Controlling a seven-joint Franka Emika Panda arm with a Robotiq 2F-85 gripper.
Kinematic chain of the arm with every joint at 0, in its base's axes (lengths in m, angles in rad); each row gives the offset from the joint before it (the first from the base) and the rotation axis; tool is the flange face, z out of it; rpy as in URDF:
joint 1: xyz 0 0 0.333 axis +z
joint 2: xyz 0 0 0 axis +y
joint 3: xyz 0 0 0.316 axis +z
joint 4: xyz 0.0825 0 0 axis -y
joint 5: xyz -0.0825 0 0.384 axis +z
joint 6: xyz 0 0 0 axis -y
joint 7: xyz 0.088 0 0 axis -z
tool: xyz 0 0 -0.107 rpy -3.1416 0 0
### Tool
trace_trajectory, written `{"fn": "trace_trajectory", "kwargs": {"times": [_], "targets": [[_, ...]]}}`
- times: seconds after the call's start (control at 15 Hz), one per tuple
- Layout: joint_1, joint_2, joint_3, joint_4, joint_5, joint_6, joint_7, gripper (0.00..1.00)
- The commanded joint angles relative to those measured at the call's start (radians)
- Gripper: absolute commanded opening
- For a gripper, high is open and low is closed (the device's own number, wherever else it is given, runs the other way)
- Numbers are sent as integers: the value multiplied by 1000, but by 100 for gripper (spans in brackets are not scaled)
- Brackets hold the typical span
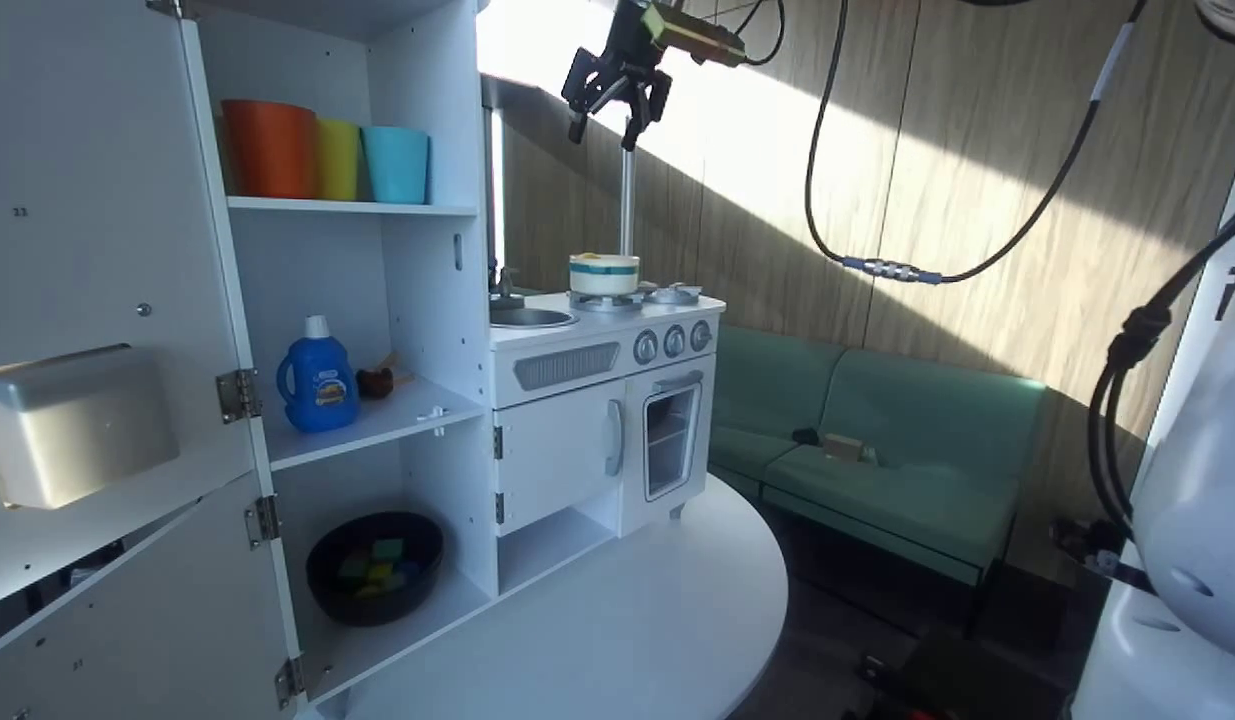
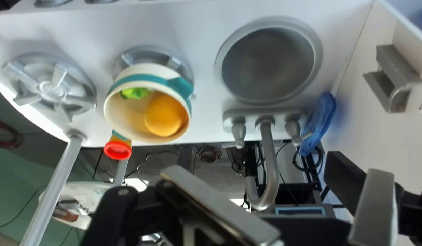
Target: Remove the white towel from on top of the cabinet an use it to wipe the counter
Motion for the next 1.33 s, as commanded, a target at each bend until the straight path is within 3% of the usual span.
{"fn": "trace_trajectory", "kwargs": {"times": [0.0, 0.27, 0.53, 0.8, 1.27], "targets": [[-12, 164, -11, 247, -16, 109, 26, 100], [-5, 292, -14, 439, -7, 235, 77, 100], [11, 354, 1, 619, 38, 212, 94, 100], [29, 369, 28, 712, 42, 234, 65, 100], [43, 458, 163, 846, 247, 238, -106, 100]]}}
